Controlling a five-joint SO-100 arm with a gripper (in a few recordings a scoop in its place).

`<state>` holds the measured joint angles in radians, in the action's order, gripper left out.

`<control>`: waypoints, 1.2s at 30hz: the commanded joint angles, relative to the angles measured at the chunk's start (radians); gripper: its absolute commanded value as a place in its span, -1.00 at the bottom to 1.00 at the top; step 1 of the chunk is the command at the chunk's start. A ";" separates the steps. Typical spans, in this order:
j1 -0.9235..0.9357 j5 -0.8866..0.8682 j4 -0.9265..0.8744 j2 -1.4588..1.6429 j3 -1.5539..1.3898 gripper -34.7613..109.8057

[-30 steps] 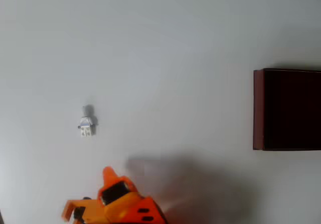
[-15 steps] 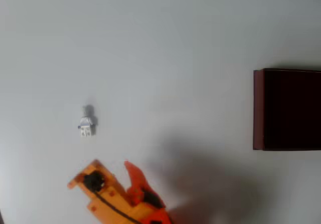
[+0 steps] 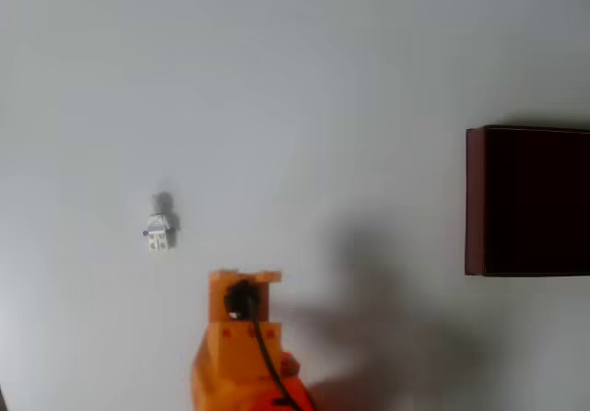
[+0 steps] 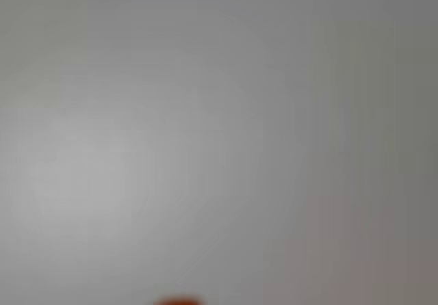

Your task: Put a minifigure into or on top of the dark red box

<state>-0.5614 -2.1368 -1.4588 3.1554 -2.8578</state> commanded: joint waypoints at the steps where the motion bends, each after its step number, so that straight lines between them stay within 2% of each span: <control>1: -0.064 -0.129 0.080 -0.189 0.091 -0.26; 7: -0.123 -0.173 0.186 -0.640 0.313 -0.26; 14: -0.114 -0.124 0.425 -0.887 0.341 -0.26; 19: -0.098 -0.064 0.459 -1.025 0.436 -0.27; 23: -0.112 -0.072 0.511 -1.069 0.446 -0.27; 36: -0.158 -0.124 0.499 -1.220 0.568 -0.27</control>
<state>-0.6918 -2.2411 -0.9587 1.9390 -2.3439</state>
